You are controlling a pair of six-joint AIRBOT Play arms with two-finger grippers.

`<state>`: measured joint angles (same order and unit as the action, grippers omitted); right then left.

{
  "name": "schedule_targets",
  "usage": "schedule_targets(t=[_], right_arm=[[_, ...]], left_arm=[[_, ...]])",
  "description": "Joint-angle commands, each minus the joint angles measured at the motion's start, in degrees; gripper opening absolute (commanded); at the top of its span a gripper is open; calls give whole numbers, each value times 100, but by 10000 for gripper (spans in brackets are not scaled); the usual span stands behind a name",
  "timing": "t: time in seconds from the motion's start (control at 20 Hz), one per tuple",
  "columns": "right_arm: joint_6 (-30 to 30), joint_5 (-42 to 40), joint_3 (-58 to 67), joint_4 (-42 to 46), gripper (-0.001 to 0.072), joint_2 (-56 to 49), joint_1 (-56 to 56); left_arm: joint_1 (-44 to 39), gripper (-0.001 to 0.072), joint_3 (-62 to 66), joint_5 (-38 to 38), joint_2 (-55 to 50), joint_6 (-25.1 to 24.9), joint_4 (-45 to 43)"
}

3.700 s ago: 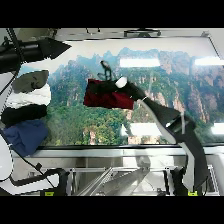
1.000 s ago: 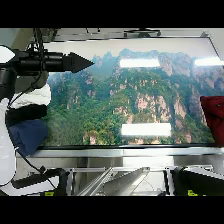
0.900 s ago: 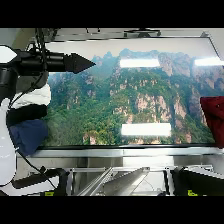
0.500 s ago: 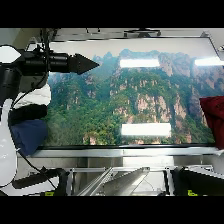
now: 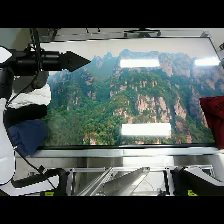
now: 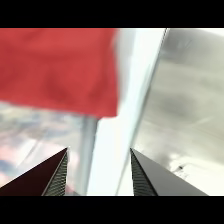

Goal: Fold the shirts.

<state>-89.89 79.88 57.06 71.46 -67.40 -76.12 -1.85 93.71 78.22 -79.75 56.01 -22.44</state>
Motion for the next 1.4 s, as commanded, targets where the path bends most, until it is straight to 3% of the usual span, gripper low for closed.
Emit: schedule_targets(t=[0.0, 0.05, 0.2, 0.35, 0.5, 0.7, 0.95, 1.35], right_arm=[[-48, 203, 20, -898, 73, 785, 629], [46, 160, 20, -1300, 36, 1008, 984], [313, 162, 15, -2330, 32, 1661, 2229], [310, 39, -201, -2393, 32, 2406, 3801], [264, -459, -1123, -2341, 32, 3296, 5423], [-260, -1368, -2761, -2009, 32, 4245, 6900], [-166, -1565, -3086, -2033, 32, 4201, 7204], [-184, -1582, -3086, -2050, 32, 4201, 7204]], left_arm=[[284, 2, 7, 68, 7, 7, 13], [363, 2, 7, 164, 7, 63, 11], [566, 1, 4, 713, 7, 173, 9], [525, 1, -302, 1294, 125, 216, 7], [286, 1, -1840, 1104, 835, 212, -11], [57, 0, -4402, 450, 2168, 210, -57], [63, 1, -5571, 168, 3091, 210, -55], [61, 2, -5613, -214, 3438, 210, -46]])
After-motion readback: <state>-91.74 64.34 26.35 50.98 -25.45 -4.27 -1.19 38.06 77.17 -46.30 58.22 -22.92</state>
